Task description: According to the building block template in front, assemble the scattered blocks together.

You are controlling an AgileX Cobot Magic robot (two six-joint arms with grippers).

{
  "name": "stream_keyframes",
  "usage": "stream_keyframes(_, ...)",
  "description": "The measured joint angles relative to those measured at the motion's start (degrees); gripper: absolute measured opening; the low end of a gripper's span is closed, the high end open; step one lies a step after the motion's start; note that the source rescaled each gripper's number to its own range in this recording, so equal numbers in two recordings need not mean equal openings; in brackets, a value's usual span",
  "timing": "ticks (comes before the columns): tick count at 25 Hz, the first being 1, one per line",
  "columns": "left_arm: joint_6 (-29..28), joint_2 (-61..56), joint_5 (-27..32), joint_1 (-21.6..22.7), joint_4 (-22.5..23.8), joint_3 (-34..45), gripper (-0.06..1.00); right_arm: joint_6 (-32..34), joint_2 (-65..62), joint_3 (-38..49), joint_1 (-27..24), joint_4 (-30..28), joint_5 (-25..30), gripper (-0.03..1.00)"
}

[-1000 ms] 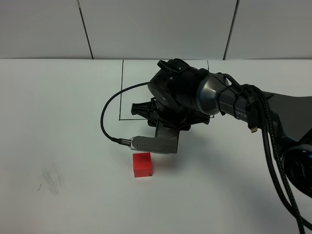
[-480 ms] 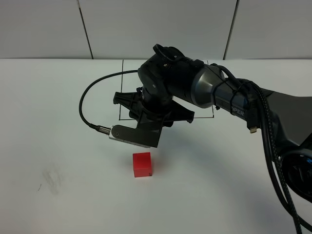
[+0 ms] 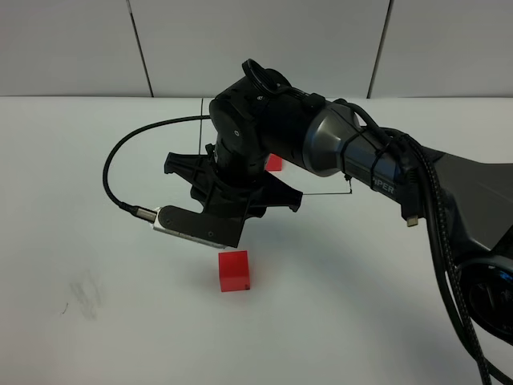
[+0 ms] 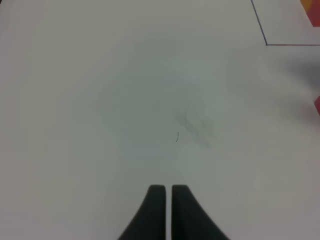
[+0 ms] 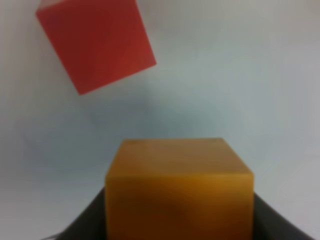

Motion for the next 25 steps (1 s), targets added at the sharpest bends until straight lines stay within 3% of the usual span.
stream_keyframes(19, 0.0, 0.0, 0.0, 0.0, 0.0, 0.0, 0.00, 0.0, 4.3, -0.1, 0.7, 1.9, -1.1, 0.49)
stream_keyframes(25, 0.0, 0.0, 0.0, 0.0, 0.0, 0.0, 0.00, 0.0, 4.4, -0.1, 0.6, -1.6, -1.2, 0.49)
